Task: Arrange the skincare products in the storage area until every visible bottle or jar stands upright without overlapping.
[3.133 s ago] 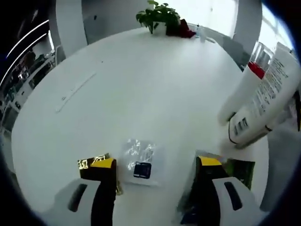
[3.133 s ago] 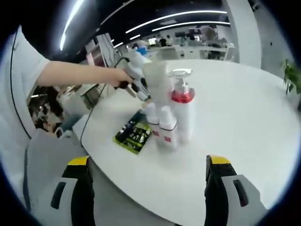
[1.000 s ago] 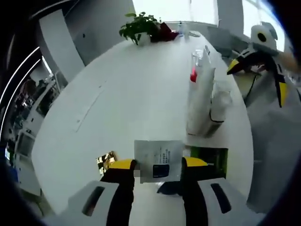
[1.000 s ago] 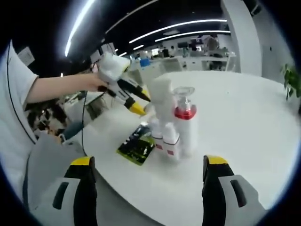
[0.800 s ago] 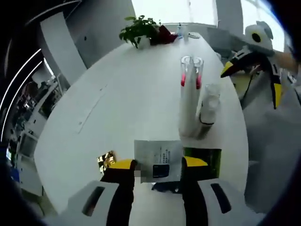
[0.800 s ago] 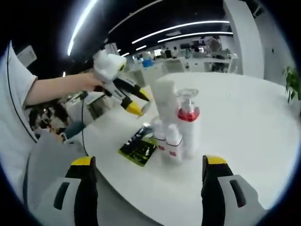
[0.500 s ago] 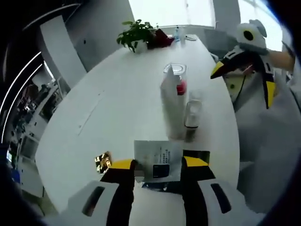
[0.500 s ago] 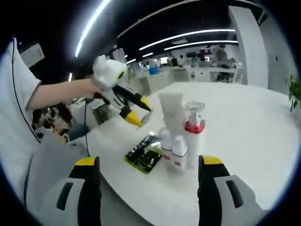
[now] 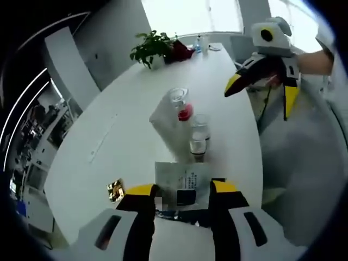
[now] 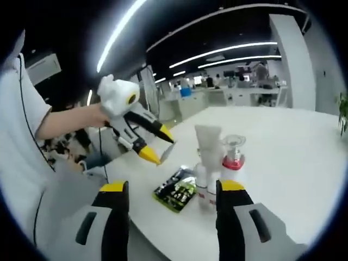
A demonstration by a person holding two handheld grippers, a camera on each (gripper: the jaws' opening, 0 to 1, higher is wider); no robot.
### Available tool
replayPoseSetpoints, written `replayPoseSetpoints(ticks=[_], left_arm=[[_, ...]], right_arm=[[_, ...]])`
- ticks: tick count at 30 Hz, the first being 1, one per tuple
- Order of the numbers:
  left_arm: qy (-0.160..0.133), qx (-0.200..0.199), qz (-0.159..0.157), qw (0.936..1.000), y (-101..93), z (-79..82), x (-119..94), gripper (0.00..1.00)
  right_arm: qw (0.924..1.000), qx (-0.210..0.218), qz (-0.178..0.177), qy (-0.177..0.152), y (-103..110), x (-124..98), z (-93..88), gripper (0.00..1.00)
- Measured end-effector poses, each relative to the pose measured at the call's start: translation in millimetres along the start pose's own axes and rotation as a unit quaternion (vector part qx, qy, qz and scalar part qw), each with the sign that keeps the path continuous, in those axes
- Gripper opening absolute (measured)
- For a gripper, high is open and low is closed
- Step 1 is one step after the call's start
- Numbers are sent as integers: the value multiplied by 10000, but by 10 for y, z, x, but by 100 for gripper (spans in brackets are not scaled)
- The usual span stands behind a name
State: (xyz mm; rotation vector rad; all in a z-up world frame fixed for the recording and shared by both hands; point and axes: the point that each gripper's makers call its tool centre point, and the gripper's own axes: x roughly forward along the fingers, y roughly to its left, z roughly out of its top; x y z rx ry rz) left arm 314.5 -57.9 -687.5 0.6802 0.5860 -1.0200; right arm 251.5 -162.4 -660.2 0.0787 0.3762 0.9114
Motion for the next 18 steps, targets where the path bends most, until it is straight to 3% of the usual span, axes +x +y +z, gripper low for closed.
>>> replayPoseSetpoints(ticks=[4, 8, 12, 14, 18], left_arm=[[-110, 31, 32, 9999, -74, 95, -101, 43], [-129, 248, 92, 9996, -143, 169, -203, 43], [-203, 353, 131, 9991, -210, 238, -286, 43], [-240, 392, 138, 9988, -271, 289, -351, 43], [-311, 483, 192, 9982, -332, 364, -432, 43]], right_arm=[[10000, -32, -28, 1, 69, 77, 85, 50], [9993, 325, 147, -118, 185, 202, 254, 42], [9987, 456, 212, 22, 256, 319, 328, 38], [9960, 835, 320, -22, 319, 380, 377, 37], [9957, 823, 401, 133, 398, 469, 374, 33]])
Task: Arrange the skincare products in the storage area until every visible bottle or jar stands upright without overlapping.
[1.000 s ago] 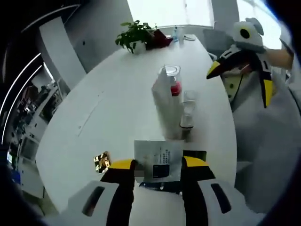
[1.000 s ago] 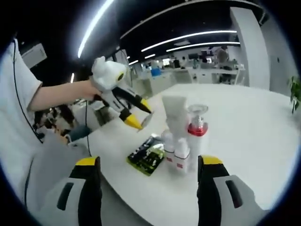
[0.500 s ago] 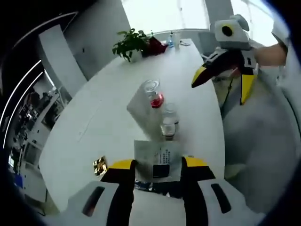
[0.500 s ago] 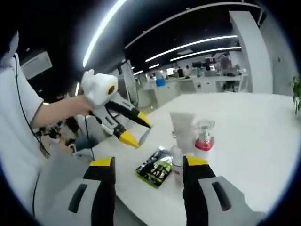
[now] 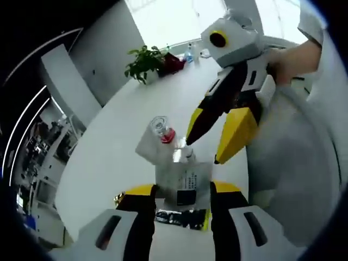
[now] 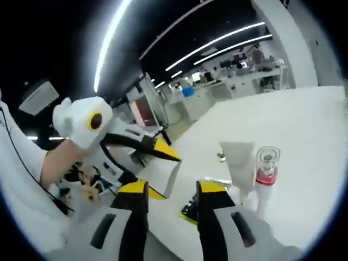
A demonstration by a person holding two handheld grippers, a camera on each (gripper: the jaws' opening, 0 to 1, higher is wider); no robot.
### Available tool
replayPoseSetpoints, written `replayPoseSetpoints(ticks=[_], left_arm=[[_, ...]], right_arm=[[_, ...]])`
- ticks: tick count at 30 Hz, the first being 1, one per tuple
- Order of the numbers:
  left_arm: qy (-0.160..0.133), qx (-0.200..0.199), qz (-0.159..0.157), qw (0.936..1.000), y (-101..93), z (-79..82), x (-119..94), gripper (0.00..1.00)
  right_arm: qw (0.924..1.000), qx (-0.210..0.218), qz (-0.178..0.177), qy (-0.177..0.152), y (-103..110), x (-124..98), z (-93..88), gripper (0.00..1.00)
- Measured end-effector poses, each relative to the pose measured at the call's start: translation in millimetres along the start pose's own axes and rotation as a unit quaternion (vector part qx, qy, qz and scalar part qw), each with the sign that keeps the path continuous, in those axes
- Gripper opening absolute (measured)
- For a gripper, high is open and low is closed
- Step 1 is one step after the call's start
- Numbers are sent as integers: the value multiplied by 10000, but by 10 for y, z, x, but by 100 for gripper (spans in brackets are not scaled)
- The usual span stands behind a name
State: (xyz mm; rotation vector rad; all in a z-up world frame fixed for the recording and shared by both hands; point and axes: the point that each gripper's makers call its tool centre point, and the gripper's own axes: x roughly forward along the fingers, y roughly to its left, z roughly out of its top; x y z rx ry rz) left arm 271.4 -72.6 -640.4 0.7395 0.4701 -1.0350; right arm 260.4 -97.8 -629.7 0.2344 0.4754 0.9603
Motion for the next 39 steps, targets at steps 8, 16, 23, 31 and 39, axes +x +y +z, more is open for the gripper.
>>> replayPoseSetpoints(ticks=[8, 16, 23, 31, 39], left_arm=[[-61, 53, 99, 9999, -43, 73, -77, 43], [-127, 25, 102, 9999, -108, 108, -93, 43], [-162, -86, 152, 9997, -91, 90, -94, 43], [-683, -732, 366, 9943, -14, 117, -161, 47], [-1469, -2564, 386, 9546, 7, 12, -268, 56]], right_arm=[[9996, 124, 73, 250, 75, 61, -102, 22], [9992, 141, 101, 371, 124, 111, -144, 8], [9987, 310, 161, 373, 137, 130, -152, 1], [9957, 896, 190, -153, 89, 20, -58, 1], [9857, 1444, 465, -737, 99, -67, 114, 1]])
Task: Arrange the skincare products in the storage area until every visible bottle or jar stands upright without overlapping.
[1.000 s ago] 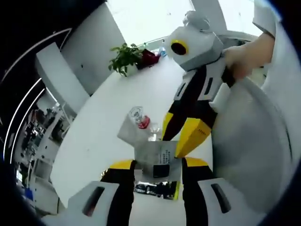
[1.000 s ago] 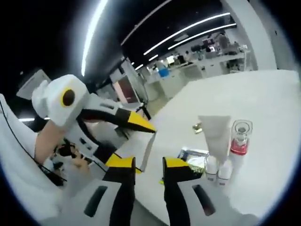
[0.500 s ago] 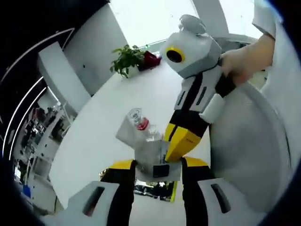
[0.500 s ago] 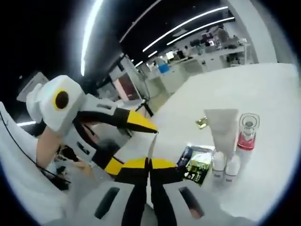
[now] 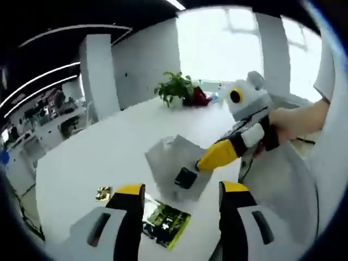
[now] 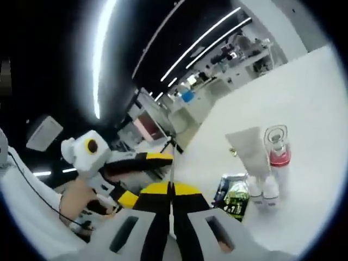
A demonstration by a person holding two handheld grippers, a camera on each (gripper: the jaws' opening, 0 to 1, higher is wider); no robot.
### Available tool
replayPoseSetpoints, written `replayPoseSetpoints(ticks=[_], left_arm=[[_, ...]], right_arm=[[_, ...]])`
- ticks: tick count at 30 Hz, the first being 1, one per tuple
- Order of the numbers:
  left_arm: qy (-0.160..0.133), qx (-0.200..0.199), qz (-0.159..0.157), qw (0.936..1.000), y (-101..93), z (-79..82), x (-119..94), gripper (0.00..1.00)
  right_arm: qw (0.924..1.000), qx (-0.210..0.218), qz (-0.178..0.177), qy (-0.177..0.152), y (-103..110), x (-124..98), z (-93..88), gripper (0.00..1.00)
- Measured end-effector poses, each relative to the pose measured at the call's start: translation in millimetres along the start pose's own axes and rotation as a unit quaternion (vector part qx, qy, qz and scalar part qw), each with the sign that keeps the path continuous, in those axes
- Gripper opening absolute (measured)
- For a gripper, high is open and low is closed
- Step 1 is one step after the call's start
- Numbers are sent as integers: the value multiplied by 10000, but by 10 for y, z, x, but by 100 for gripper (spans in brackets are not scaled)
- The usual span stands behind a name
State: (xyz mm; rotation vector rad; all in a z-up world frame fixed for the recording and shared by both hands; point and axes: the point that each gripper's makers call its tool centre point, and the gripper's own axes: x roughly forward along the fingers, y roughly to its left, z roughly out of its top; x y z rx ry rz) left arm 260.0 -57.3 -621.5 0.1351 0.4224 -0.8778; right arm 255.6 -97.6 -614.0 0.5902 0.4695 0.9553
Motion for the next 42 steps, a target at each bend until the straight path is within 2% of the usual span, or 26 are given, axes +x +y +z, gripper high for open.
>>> replayPoseSetpoints(ticks=[1, 2, 4, 5, 6, 8, 9, 12, 14, 16, 18, 20, 21, 23, 26, 28, 31, 32, 34, 35, 37, 39, 42], left_arm=[[-55, -182, 26, 9998, -22, 9, -14, 55], [-194, -584, 5, 9981, -28, 5, -47, 51], [-561, -1281, -77, 9901, -34, 52, -102, 48], [-795, -1658, -164, 9828, -43, 97, -136, 47], [-1128, -2164, -368, 9691, -85, 169, -192, 45], [-1555, -2726, -554, 9479, -120, 235, -260, 38], [-1654, -2830, -609, 9428, -122, 236, -277, 35], [-1554, -2952, -581, 9409, -174, 127, -262, 30], [-1525, -3151, -562, 9350, -238, 92, -227, 26], [-1565, -3542, -668, 9196, -266, 90, -209, 18], [-1921, -3777, -803, 9022, -305, 201, -220, 12], [-2234, -4034, -1012, 8815, -392, 338, -237, 8], [-2295, -4071, -1031, 8780, -409, 366, -237, 7], [-2242, -4044, -1004, 8810, -459, 372, -202, 6], [-2049, -3954, -965, 8901, -546, 349, -133, 2], [-2071, -3953, -930, 8900, -580, 368, -122, 0], [-2139, -4049, -735, 8859, -550, 378, -134, 1], [-2147, -4117, -724, 8827, -557, 379, -138, 0], [-2158, -4455, -723, 8659, -553, 389, -159, 0], [-2144, -4513, -728, 8632, -553, 386, -165, 0], [-2120, -4444, -682, 8677, -562, 382, -174, 0], [-2100, -4496, -668, 8656, -557, 382, -182, 0], [-2135, -4538, -665, 8626, -567, 414, -200, 0]], right_arm=[[10000, 68, 41, -58, 7, -3, 10, 1], [9996, 203, 135, -118, 26, -5, 19, 1], [9991, 320, 229, -171, 50, -10, 23, 1], [9988, 365, 272, -206, 62, -15, 30, 1], [9974, 512, 401, -301, 98, -23, 57, 1], [9944, 741, 548, -520, 136, -47, 113, 1], [9925, 848, 622, -619, 155, -57, 137, 1], [9846, 1224, 886, -874, 233, -94, 188, 1], [9834, 1266, 952, -884, 272, -113, 183, 1], [9841, 1217, 953, -872, 310, -146, 186, 1], [9836, 1216, 976, -907, 331, -190, 204, 1], [9834, 1209, 976, -936, 338, -232, 215, 1], [9832, 1213, 983, -944, 340, -248, 217, 1], [9826, 1235, 998, -964, 343, -281, 227, 1], [9819, 1239, 1047, -976, 369, -310, 243, 1], [9819, 1234, 1063, -970, 365, -318, 251, 1], [9815, 1276, 1057, -958, 361, -328, 252, 1], [9821, 1256, 1052, -929, 354, -328, 246, 1], [9819, 1256, 1100, -896, 356, -333, 246, 1], [9823, 1228, 1108, -877, 359, -335, 244, 1], [9859, 1019, 1096, -750, 346, -341, 227, 4], [9913, 802, 893, -549, 276, -343, 179, 9], [9907, 799, 972, -526, 217, -390, 250, 13]])
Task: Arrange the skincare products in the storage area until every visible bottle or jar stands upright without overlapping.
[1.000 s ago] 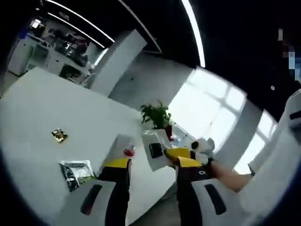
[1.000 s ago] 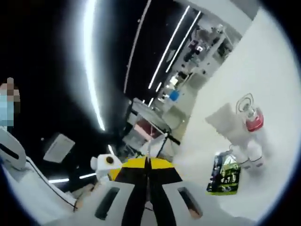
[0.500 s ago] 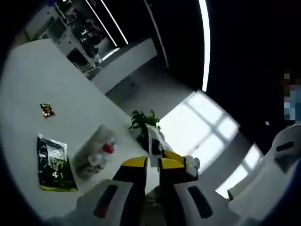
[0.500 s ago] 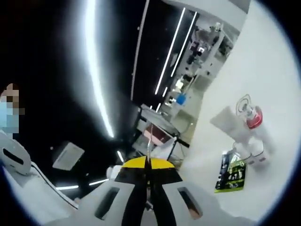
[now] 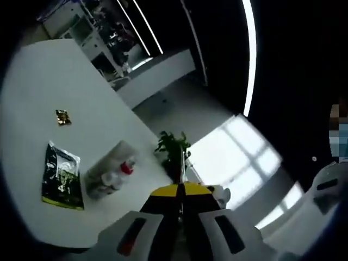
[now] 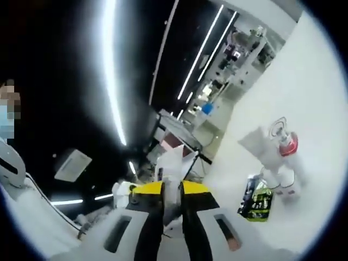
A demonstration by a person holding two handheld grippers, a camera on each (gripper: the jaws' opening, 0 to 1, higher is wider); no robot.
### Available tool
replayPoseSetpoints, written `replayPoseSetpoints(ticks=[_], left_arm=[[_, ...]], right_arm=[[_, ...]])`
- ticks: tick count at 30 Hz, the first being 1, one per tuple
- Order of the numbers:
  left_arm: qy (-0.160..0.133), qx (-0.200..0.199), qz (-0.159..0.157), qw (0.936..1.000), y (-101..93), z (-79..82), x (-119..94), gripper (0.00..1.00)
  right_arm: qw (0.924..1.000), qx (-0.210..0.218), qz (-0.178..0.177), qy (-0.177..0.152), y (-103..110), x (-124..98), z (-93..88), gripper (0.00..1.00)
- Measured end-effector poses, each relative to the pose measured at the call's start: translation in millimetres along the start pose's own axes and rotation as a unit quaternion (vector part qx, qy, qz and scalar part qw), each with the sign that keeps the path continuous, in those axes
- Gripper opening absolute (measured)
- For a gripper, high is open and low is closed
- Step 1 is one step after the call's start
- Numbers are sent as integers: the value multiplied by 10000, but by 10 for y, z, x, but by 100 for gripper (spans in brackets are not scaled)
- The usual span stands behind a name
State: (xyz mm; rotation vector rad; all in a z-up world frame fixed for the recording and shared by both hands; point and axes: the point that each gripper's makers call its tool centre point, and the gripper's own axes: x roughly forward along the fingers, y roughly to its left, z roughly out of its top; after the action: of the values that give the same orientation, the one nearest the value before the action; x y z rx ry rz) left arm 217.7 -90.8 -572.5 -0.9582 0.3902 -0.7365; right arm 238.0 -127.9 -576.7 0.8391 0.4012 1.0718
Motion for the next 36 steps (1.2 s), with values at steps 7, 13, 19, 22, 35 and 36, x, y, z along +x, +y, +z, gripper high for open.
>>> replayPoseSetpoints(ticks=[7, 13, 19, 22, 35, 36], left_arm=[[59, -23, -155, 9999, -122, -46, 34, 0], [195, -14, -120, 9997, -125, -151, 83, 0], [277, 46, -152, 9995, -145, -183, 158, 0], [259, 57, -161, 9995, -134, -187, 177, 0], [117, -28, 139, 9998, 67, -164, 128, 0], [104, -54, 259, 9996, 110, -152, 117, 0]], right_arm=[[9994, -277, 185, 133, 24, -93, 225, 25], [9919, -1143, 29, 548, 31, -133, 362, 17], [9856, -1488, -63, 803, 16, -187, 405, 8], [9841, -1502, -34, 949, -16, -191, 366, 9], [9489, -2728, -566, 1481, -141, -59, 358, 1], [9435, -2873, -628, 1530, -146, -40, 351, 1]])
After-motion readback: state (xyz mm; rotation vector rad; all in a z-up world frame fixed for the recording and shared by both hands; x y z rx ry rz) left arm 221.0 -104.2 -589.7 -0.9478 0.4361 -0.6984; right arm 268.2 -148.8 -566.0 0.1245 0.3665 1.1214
